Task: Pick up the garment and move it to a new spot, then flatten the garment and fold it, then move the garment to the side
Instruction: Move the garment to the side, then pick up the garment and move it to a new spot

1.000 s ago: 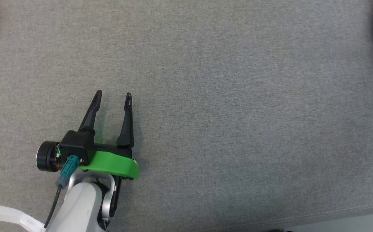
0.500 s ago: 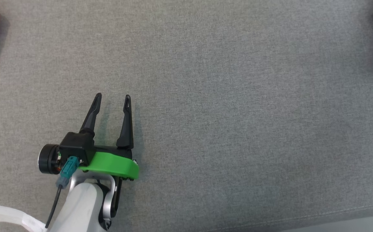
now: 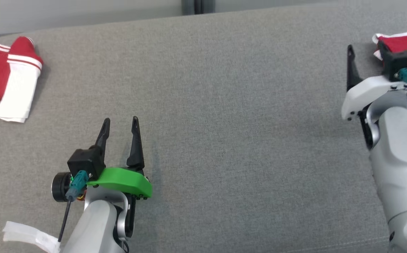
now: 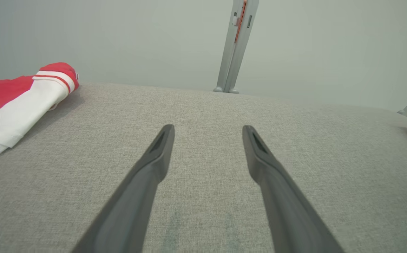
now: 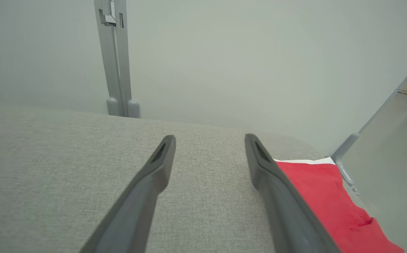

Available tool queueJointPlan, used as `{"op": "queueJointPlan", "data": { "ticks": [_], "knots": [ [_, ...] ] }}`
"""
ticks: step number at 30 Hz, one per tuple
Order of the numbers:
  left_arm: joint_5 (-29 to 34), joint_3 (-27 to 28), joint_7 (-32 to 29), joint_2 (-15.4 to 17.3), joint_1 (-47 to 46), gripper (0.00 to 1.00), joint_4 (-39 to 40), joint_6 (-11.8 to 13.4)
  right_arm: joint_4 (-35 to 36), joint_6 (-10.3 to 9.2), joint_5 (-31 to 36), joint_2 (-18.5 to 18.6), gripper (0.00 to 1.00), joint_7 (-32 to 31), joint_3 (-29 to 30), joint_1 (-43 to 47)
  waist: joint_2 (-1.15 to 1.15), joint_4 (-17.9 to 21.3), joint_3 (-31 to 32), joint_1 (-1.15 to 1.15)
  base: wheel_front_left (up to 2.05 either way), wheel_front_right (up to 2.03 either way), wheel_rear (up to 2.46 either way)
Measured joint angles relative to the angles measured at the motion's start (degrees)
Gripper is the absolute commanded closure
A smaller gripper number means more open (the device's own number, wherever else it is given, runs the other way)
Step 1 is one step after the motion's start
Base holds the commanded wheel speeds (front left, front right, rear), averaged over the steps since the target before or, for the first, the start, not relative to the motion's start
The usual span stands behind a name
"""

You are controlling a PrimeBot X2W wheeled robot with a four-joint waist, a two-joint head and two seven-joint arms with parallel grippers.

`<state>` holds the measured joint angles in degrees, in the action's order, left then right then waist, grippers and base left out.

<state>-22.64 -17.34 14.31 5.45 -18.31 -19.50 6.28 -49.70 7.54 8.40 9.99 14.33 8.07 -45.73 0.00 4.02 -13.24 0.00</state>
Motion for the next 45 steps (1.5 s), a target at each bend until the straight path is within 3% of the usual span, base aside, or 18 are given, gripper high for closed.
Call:
{"op": "queueJointPlan", "data": {
  "ticks": [12,19,25,32,45],
  "knots": [
    [-1.66,0.90,0.69,-1.33,6.60,0.00,-5.35,0.05,14.36,0.00,-8.67,-5.81,0.00,0.66,-5.30,20.90,0.00,-3.14,11.02,0.00,0.00,0.00,0.00],
    [0.60,2.34,0.74,-1.01,11.00,0.00,-3.23,0.78,23.79,0.00,-9.28,-7.15,0.00,0.67,-4.67,32.88,0.00,-6.50,13.75,0.00,0.00,0.00,0.00],
    [1.01,2.22,0.80,-1.09,14.52,0.00,-1.41,0.82,29.73,0.00,-15.63,-7.15,0.00,0.66,-6.64,40.16,0.00,-7.53,15.21,0.00,0.00,0.00,0.00],
    [0.78,1.85,0.81,-1.29,15.94,0.00,-0.43,1.07,34.19,0.00,-18.89,-7.15,0.00,-0.21,-9.16,44.42,0.00,-6.83,15.61,0.00,0.00,0.00,0.00],
    [0.55,1.29,0.80,-1.10,15.93,0.00,-0.45,1.30,36.86,0.00,-18.55,-7.15,0.00,-1.70,-9.38,45.53,0.00,-6.59,15.49,0.00,0.00,0.00,0.00]
  ]
}}
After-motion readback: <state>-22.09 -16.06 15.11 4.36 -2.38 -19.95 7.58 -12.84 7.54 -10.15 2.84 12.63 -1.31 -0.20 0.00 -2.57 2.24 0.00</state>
